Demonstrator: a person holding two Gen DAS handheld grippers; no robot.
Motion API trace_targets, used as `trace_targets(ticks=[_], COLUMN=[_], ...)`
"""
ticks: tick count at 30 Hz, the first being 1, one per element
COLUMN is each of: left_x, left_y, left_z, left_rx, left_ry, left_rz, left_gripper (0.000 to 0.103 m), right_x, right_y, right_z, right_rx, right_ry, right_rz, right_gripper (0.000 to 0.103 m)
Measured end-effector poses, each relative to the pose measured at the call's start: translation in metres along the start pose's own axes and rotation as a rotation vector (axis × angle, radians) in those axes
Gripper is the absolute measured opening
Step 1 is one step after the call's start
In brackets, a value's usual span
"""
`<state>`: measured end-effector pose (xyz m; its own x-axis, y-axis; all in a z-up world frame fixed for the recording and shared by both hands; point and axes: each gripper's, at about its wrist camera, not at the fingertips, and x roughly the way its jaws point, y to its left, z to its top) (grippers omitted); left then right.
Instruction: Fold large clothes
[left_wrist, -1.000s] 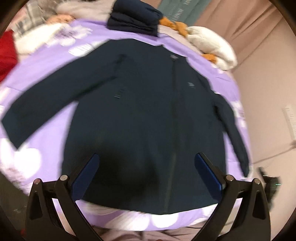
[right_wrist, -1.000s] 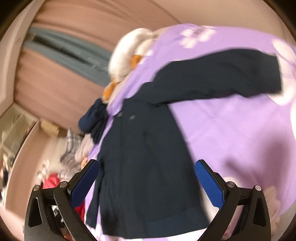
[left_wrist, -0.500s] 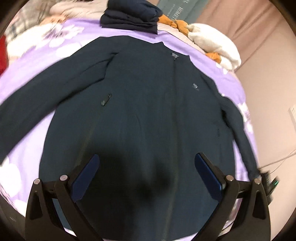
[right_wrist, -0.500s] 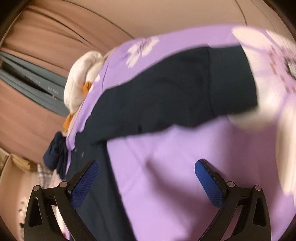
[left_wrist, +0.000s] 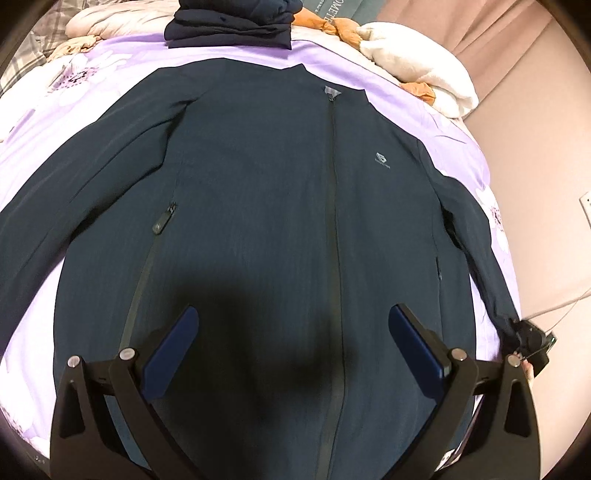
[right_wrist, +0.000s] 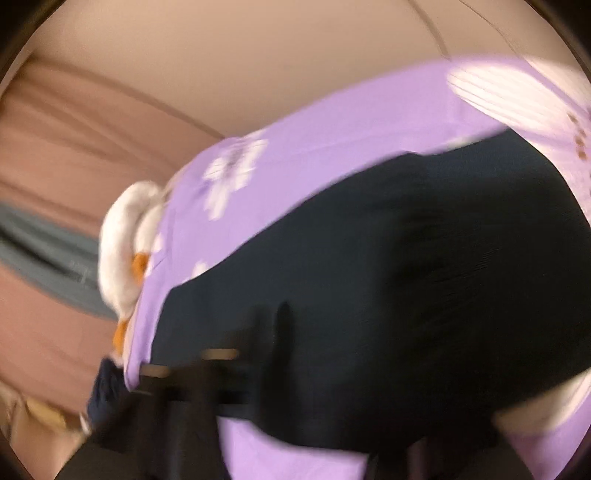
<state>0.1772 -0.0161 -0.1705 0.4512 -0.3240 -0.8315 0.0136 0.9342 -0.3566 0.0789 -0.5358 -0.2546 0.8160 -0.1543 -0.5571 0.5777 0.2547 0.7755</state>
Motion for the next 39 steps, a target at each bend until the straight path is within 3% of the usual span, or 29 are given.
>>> trace_targets(ticks=[2,4,6,10,13,17,19,21,25,26,28,30,34,36,39], left_x=[0.001,0.0,-0.004,-0.016,-0.027,-0.04,-0.045,-0.048,-0.051,-0.049,-0.043,-0.036,-0.026,-0.02,-0.016], left_y=[0.003,0.007,0.011,0.026,0.039,0.058,0.07,0.082,0.112,0.119,0.131,0.138,0.139,0.134,0.124], left_z=[0.007,0.014,0.022,0.037,0.048,0.061,0.065,0.068,0.068,0.068,0.067,0.066,0.069,0.074,0.086], left_rx=[-0.008,-0.012,-0.009,-0.021,-0.044,-0.071,-0.099,-0.128,-0.197,-0.212,-0.238,-0.248,-0.24,-0.233,-0.203], left_ry=[0.0,0.002,-0.025,-0.082,-0.117,-0.161,-0.176,-0.184,-0.201,-0.2,-0.182,-0.16,-0.146,-0.135,-0.148], left_rz=[-0.004,-0.018,-0.019,0.006,-0.018,-0.002,0.009,0.011,0.048,0.062,0.089,0.099,0.087,0.048,-0.032], left_gripper=[0.103,0.103,0.103,0.103,0.103,0.103,0.103,0.103,0.103,0.103,0.103,0.103,0.103,0.103,0.103], right_x=[0.001,0.001,-0.008,-0.036,-0.059,-0.073,-0.066,-0.048,-0.014,0.002,0.028,0.05,0.041,0.028,0.01], right_y=[-0.005,0.016,0.061,0.156,0.242,0.346,0.376,0.4,0.387,0.375,0.357,0.322,0.301,0.303,0.303], right_z=[0.005,0.009,0.012,0.007,-0.022,-0.106,-0.156,-0.227,-0.341,-0.374,-0.422,-0.461,-0.47,-0.456,-0.406], right_rx=[0.043,-0.063,-0.255,-0.518,-0.748,-1.087,-1.234,-1.409,-1.64,-1.691,-1.804,-1.91,-1.937,-1.95,-1.884], right_ry=[-0.003,-0.008,-0.032,-0.096,-0.157,-0.179,-0.129,-0.059,0.079,0.157,0.234,0.318,0.406,0.397,0.418], right_rz=[0.02,-0.04,-0.097,-0.081,-0.082,-0.03,0.008,0.031,0.047,0.043,-0.024,-0.062,0.024,0.071,0.179], right_gripper=[0.009,0.007,0.006,0.006,0.006,0.006,0.006,0.006,0.011,0.021,0.078,0.079,0.08,0.08,0.08])
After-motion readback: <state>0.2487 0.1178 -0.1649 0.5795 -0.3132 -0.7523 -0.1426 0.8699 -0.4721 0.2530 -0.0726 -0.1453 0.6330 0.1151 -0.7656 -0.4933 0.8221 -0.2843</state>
